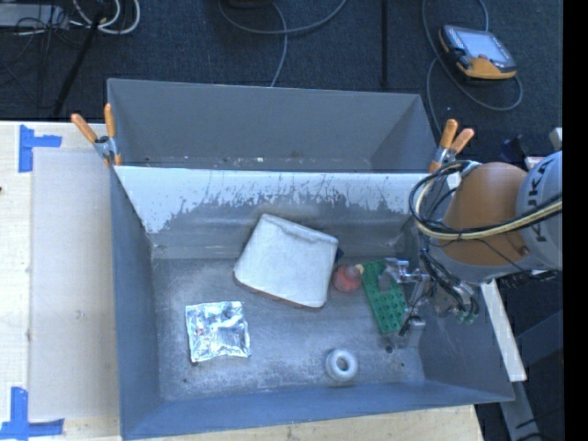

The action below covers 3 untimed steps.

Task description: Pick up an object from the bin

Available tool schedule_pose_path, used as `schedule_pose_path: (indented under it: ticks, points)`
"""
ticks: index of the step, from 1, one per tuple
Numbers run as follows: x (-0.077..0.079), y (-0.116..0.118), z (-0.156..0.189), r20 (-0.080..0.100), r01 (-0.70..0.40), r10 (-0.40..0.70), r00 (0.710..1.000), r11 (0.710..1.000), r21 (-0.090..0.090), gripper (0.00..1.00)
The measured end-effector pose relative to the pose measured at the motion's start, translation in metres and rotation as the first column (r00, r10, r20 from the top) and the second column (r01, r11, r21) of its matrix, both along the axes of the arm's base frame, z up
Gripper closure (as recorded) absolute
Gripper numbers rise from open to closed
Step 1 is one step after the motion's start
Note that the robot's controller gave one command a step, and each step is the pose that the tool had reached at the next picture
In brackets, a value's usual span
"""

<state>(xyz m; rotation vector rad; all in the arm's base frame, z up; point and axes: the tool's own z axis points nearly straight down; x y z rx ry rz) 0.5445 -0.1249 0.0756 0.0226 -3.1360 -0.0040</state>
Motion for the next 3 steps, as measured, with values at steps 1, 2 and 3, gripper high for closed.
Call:
schedule_pose_path:
  ticks: [1, 2, 3]
  points:
    - [0.002, -0.001, 0.005, 0.007, -0.004, 0.004, 1.000, 1.000, -0.003, 1.00]
    - [0.025, -0.006, 0.121, 0.015, -0.095, 0.095, 0.995, 0.995, -0.006, 1.00]
    - [0.035, 0.003, 0.187, 0.010, -0.569, 0.569, 0.822, 0.822, -0.006, 1.00]
